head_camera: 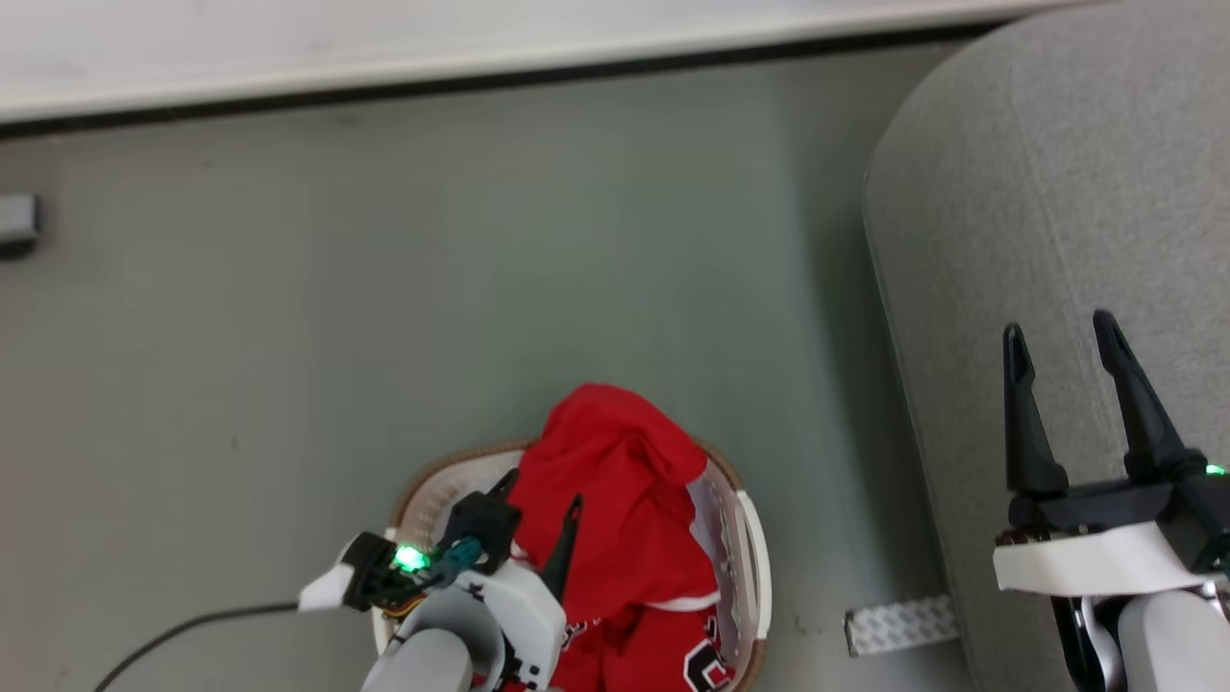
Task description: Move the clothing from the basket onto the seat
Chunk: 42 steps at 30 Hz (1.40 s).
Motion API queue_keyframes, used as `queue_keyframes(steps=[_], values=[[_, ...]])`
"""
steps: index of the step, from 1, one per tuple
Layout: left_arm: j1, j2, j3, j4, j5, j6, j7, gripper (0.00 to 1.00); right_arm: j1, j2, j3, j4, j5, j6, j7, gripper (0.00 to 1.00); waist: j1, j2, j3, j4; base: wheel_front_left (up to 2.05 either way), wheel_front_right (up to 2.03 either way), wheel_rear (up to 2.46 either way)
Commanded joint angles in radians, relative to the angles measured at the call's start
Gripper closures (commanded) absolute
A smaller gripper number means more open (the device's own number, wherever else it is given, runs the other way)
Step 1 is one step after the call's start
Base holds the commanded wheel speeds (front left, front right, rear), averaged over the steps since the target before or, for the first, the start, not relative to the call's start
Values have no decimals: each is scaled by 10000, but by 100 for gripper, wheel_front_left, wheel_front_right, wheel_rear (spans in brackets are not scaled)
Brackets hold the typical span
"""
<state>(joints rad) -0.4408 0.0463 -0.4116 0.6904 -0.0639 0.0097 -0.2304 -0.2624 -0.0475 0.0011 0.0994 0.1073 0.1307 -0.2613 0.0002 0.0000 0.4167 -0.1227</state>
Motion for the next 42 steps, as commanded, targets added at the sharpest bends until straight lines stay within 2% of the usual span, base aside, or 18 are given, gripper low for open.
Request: queue_keyframes(steps=[1, 14, 25, 26, 28, 35, 39, 42], values=[[-290, 73, -144, 306, -72, -49, 150, 0, -278, -17, 76, -79, 36, 1, -24, 0, -2, 0, 831, -229, 0, 0, 0], [-1787, 73, -1146, 2521, -1386, 165, 1339, 0, -1290, -17, 496, -393, 341, 1, -24, 0, -2, 0, 2523, -484, 0, 0, 0], [-3104, 73, -1579, 3822, -1667, 379, 1182, 0, -1763, -16, 584, -647, 577, 1, -25, 0, -2, 0, 3836, -791, 0, 0, 0], [-3201, 71, -1617, 3925, -1637, 395, 1072, 12, -1765, -17, 602, -637, 605, 1, -25, 0, -2, 0, 3867, -821, 0, 0, 0], [-3337, 68, -1668, 4069, -1700, 332, 857, 98, -1783, -20, 613, -593, 631, 1, -25, 0, -2, 0, 3868, -866, 0, 0, 0], [-3033, 68, -1834, 4356, -2225, -7, 352, 100, -1431, -19, 437, -324, 804, 1, -25, 0, -2, 0, 3036, -813, 0, 0, 0], [-2483, 64, -1958, 4078, -2740, -246, 49, 100, -977, -20, 263, -110, 772, 1, -25, 0, -2, 0, 2007, -559, 0, 0, 0], [-1953, 67, -2013, 3734, -3173, -250, -137, 100, -469, -20, 72, 57, 714, 1, -26, 0, -2, 0, 1082, -274, 0, 0, 0]])
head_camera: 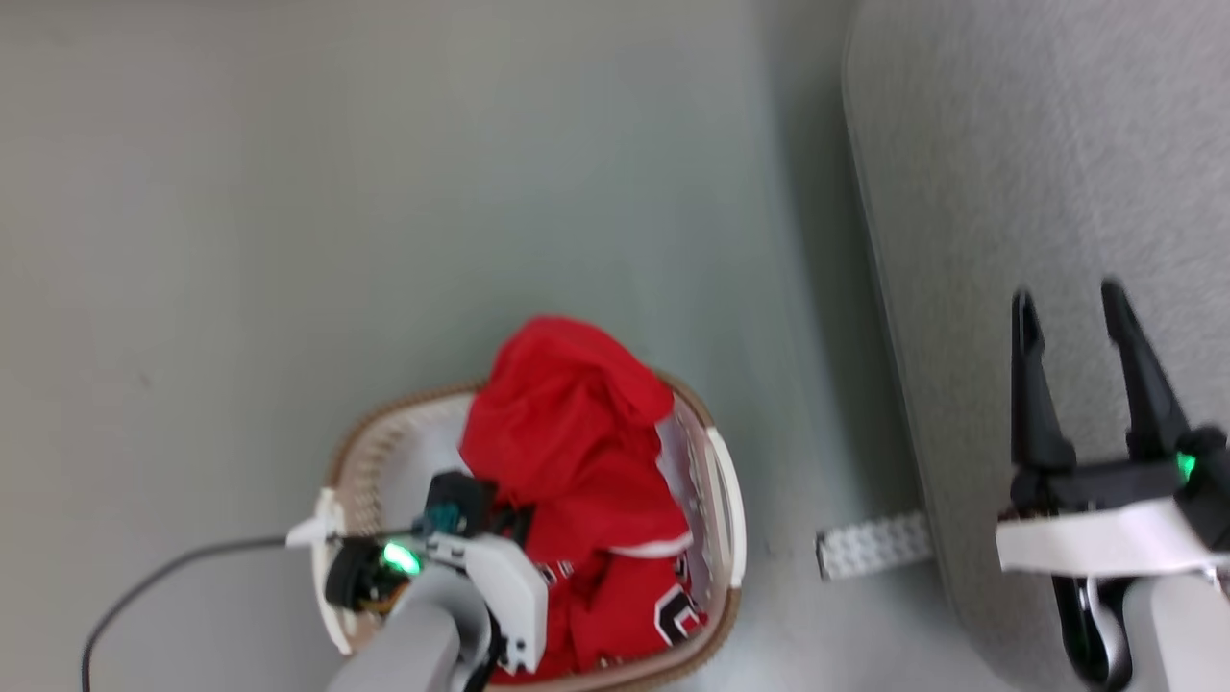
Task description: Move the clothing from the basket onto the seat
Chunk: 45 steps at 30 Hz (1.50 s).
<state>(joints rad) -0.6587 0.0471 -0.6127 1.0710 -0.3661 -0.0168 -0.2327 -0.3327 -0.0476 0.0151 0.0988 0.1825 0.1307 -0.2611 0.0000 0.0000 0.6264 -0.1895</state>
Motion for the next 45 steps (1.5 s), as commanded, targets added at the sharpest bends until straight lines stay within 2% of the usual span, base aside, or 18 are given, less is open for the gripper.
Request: queue_keyframes(steps=[1, 5, 11, 16, 23, 35, 45], values=[[425, 58, -29, -196, -265, 17, -141, 100, 405, -20, -111, 114, -56, 1, -26, 0, 0, 0, -1335, 491, 0, 0, 0], [1212, 55, -105, -899, -814, 84, -250, 100, 1130, -20, -238, 305, -173, 1, -26, 0, 0, 0, -2618, 826, 0, 0, 0], [2103, 55, -175, -2101, -1303, 416, -311, 100, 2147, -20, -455, 533, -290, 1, -27, 0, 0, 0, -4336, 1158, 0, 0, 0], [2435, 160, -16, -2918, -1379, 666, -322, 100, 2726, -21, -552, 627, -368, 1, -26, 0, 0, 0, -5133, 1270, 0, 0, 0], [2912, 687, 166, -4864, -1465, 1079, -105, 100, 3635, -21, -680, 749, -432, 1, -26, 0, 0, 0, -6209, 1328, 0, 0, 0], [3264, 1634, 480, -7821, -1531, 1732, 897, 100, 4506, -20, -813, 672, -382, 1, -26, 0, 0, 0, -6976, 1277, 0, 0, 0], [3529, 2230, 600, -8925, -1504, 2094, 1501, 100, 4844, -21, -803, 526, -289, 1, -26, 0, 0, 0, -7259, 1180, 0, 0, 0]])
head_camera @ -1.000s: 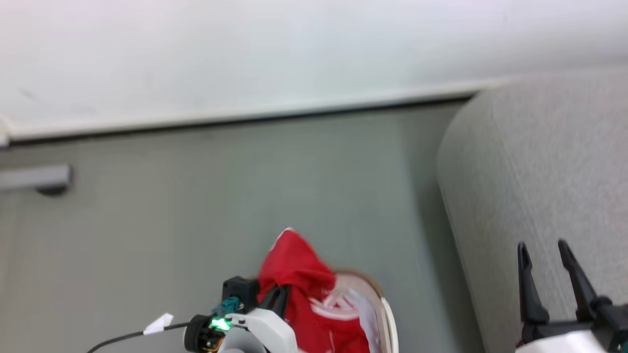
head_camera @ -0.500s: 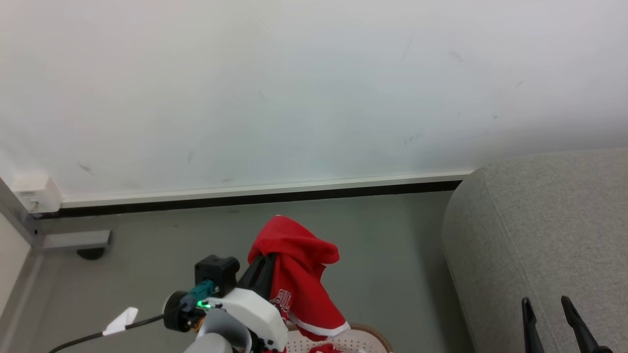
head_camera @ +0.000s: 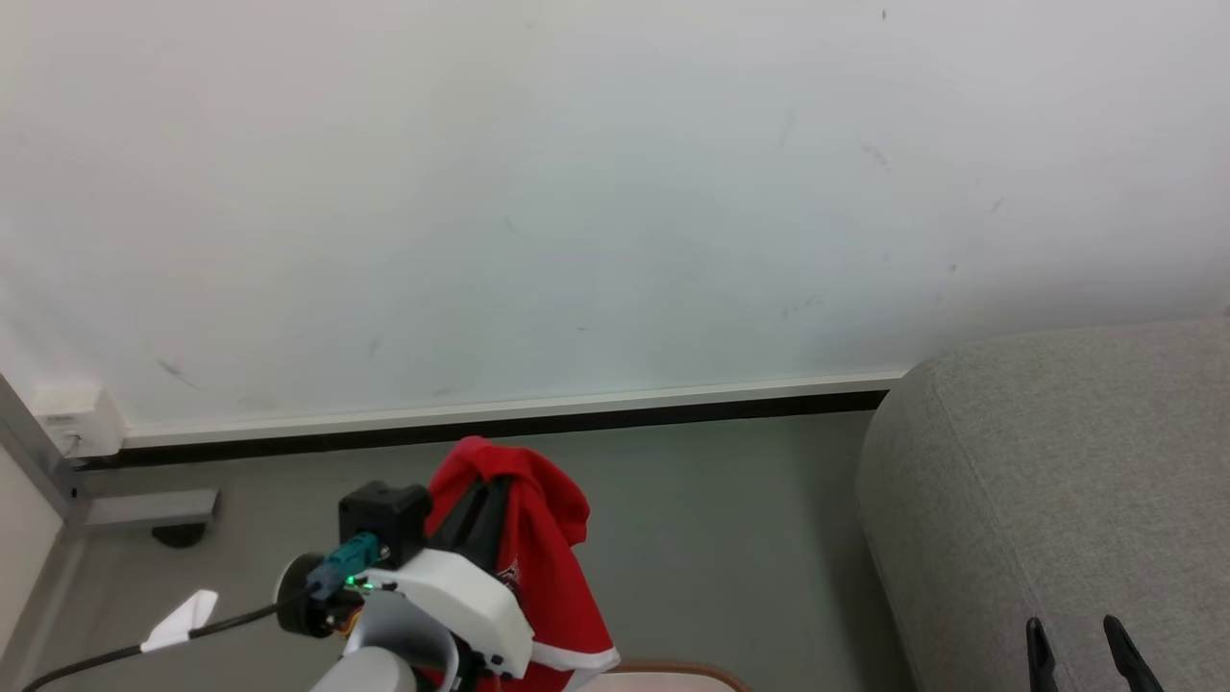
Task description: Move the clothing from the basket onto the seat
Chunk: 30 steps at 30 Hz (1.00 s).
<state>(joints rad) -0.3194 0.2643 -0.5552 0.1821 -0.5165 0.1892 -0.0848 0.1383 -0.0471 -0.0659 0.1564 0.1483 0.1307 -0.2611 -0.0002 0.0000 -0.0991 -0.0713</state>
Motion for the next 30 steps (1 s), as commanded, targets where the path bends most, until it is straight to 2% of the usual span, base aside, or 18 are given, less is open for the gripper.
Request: queue_keyframes(steps=[1, 9, 12, 22, 27, 30], values=[[154, 87, 32, -97, -7, 45, 34, 100, 143, -26, 31, -69, 59, 1, -26, 0, 2, 0, -16, -4, 0, 0, 0], [-53, 245, 24, -341, 51, 112, 191, 100, 11, -42, 647, -272, 36, 1, -28, 0, 2, 0, 94, -12, 0, 0, 0], [-189, 209, -40, -327, 20, 26, 225, 100, -277, -331, 1232, -375, 254, 1, -28, 0, 2, 0, 149, -16, 0, 0, 0], [-811, -157, -431, -43, 136, -241, 269, 100, -2437, -1943, 4521, 303, 930, -2, -26, 0, 2, 0, 317, 66, 0, 0, 0], [-1182, -387, -688, 202, 208, -461, 284, 100, -3900, -2285, 6192, 983, 1336, -6, -26, 0, 2, 0, 434, 201, 0, 0, 0], [-1400, -520, -848, 334, 233, -581, 296, 100, -4777, -2241, 7079, 1373, 1570, -7, -28, 0, 2, 0, 496, 267, 0, 0, 0]])
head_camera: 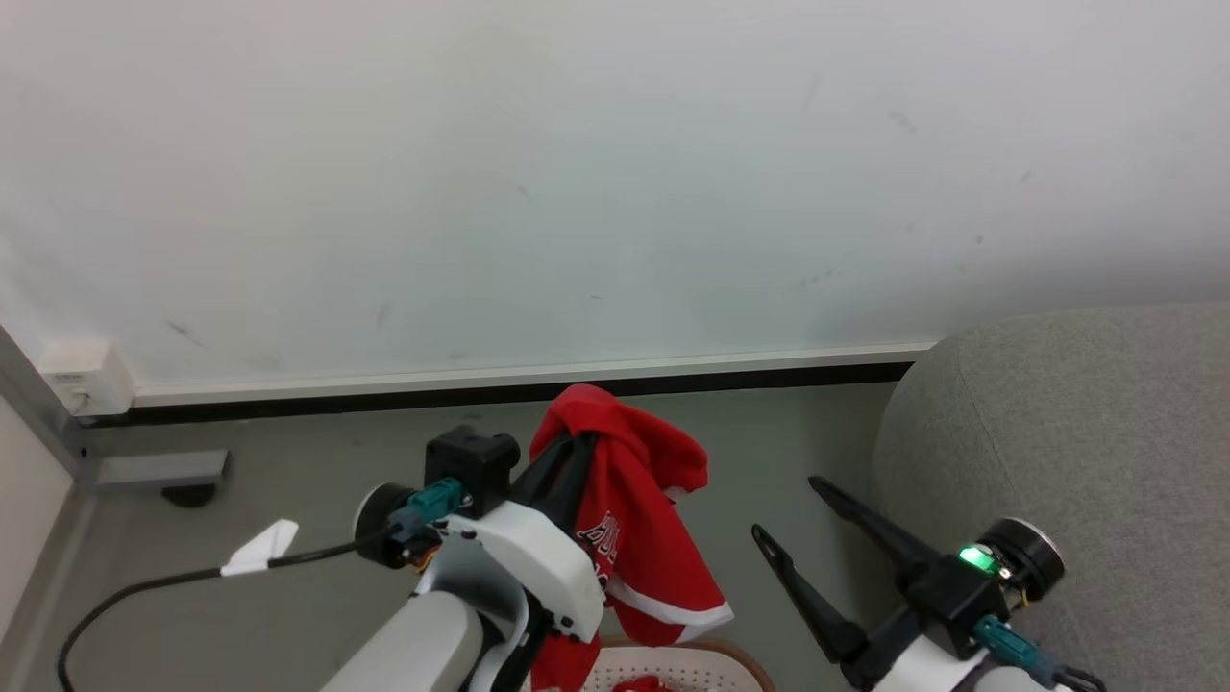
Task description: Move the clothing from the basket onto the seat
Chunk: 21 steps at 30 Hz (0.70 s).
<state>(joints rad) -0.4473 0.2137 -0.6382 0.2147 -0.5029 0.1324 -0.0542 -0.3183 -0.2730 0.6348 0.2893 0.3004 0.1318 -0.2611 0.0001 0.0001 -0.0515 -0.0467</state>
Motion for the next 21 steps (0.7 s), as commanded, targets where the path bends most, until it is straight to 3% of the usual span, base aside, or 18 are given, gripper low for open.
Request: queue_keyframes(steps=[1, 8, 13, 20, 21], values=[[-186, -47, -60, 56, 112, -63, -13, 100, -496, 47, 379, 181, 119, -20, -26, 0, -1, -1, 40, 34, 0, 0, 0], [-529, -377, -382, 323, 177, -276, -42, 100, -2145, 506, 1801, 1336, 535, -20, -26, 0, -1, -1, 186, 108, 0, 0, 0], [-722, -602, -592, 440, 187, -380, -48, 100, -2817, 1205, 2330, 2618, 760, -20, -26, 0, -1, -1, 230, 190, 0, 0, 0], [-938, -911, -893, 596, 122, -557, 43, 100, -3376, 1925, 2301, 4419, 967, -20, -26, 0, -1, -1, 212, 443, 0, 0, 0], [-962, -935, -926, 621, 104, -576, 46, 100, -3372, 1997, 2231, 4594, 1026, -20, -26, 4, -1, -1, 211, 469, 0, 0, 0]])
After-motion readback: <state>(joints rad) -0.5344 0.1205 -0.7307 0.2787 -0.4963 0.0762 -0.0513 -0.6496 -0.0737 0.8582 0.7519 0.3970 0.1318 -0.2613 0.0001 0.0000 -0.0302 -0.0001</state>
